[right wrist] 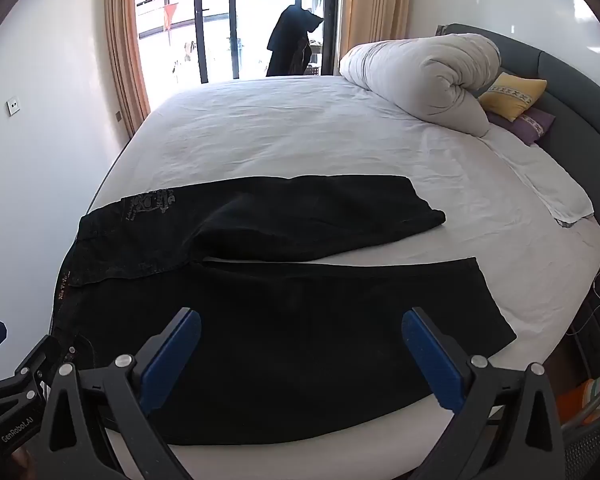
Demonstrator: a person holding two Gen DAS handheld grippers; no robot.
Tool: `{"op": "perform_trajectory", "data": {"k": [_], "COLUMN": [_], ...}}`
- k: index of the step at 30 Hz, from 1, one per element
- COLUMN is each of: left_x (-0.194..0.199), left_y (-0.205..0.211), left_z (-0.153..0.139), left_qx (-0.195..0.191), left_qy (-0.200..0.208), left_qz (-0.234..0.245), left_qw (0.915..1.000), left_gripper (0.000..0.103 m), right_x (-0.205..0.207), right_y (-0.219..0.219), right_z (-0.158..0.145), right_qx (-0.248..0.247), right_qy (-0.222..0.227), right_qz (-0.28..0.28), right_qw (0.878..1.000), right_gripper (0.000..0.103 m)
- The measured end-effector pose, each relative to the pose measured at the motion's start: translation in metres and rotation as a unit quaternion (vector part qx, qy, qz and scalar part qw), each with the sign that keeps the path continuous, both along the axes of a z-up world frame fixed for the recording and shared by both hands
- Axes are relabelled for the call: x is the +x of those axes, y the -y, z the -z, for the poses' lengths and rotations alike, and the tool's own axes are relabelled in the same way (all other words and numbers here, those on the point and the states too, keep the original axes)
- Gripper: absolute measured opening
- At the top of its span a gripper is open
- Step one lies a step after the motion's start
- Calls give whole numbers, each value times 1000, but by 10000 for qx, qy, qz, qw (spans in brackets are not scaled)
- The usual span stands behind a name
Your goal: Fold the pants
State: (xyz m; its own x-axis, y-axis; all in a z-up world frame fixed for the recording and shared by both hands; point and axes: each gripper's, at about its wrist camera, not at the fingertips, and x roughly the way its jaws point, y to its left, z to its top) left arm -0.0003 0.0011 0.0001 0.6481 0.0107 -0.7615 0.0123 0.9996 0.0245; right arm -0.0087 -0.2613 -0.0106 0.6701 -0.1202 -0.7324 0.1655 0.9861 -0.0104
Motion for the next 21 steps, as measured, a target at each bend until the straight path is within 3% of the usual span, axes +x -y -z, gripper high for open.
{"op": "perform_trajectory", "data": {"k": [21], "left_x": [-4], "left_y": [-2], "left_z": [3], "left_qx": [25], "left_qy": [-40], "left_qz": [-2], "left_qw": [10000], "left_gripper": [103], "right_x": [-1], "right_y": [-7], "right_z": [2], "right_qx": [-145], "right_qy": [-14], "right_qz": [-64], "right_qw": [9999], "right_gripper": [103]}}
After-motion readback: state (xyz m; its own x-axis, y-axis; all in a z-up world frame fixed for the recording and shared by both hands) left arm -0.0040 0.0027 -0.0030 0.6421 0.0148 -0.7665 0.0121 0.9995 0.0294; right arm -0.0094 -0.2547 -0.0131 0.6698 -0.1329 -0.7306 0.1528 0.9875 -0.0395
